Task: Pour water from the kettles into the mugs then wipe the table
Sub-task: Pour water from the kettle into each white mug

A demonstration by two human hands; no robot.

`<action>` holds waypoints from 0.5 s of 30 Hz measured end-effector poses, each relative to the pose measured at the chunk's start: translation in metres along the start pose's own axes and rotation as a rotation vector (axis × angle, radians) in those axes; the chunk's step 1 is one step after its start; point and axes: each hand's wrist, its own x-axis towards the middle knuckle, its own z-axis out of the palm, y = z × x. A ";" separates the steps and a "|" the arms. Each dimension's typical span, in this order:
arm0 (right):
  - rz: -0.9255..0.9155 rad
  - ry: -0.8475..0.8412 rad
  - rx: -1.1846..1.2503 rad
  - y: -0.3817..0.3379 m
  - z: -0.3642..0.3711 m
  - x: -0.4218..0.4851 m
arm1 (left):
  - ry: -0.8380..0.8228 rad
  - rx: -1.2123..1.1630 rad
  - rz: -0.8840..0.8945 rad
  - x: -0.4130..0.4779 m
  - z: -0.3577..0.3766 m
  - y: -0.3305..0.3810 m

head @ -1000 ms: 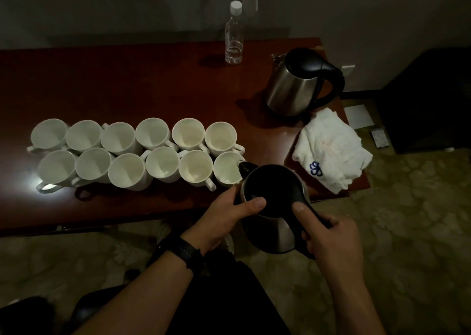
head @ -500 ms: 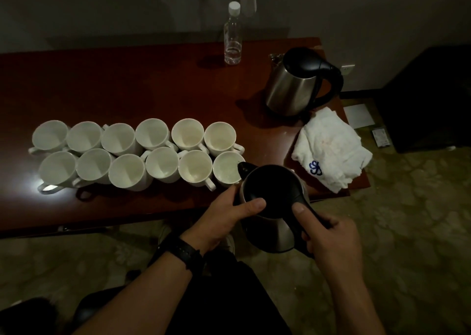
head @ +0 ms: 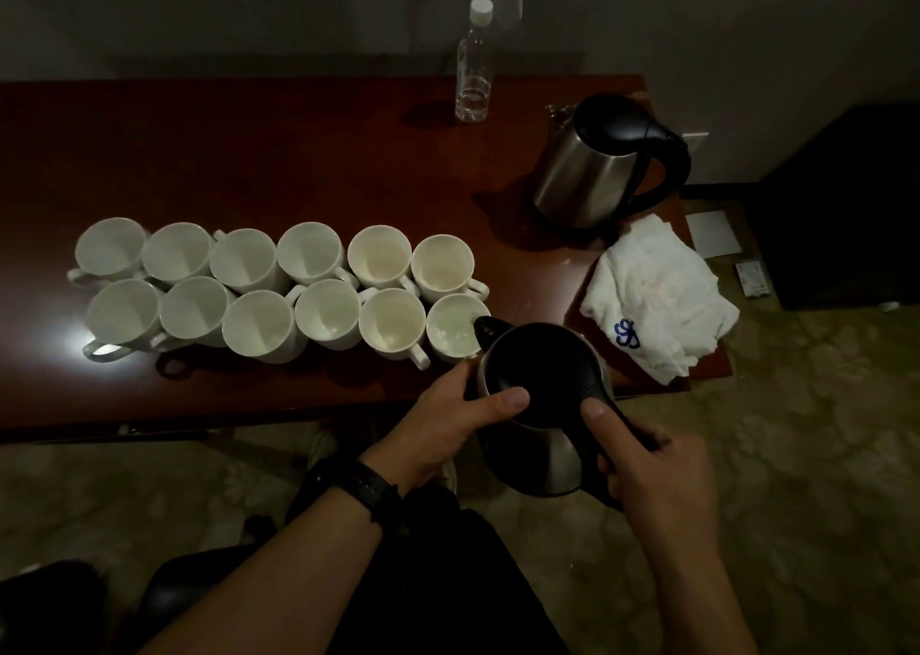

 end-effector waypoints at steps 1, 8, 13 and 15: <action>0.000 0.001 -0.003 -0.001 0.000 0.000 | -0.002 0.003 -0.001 0.000 0.000 0.000; 0.018 0.004 0.004 -0.001 0.002 0.003 | -0.011 0.007 -0.008 0.002 -0.002 0.001; 0.026 0.010 -0.005 0.001 0.001 0.005 | -0.002 0.003 -0.013 0.003 -0.001 0.000; 0.029 0.011 -0.011 0.001 0.001 0.005 | -0.009 -0.002 -0.011 0.003 -0.001 -0.001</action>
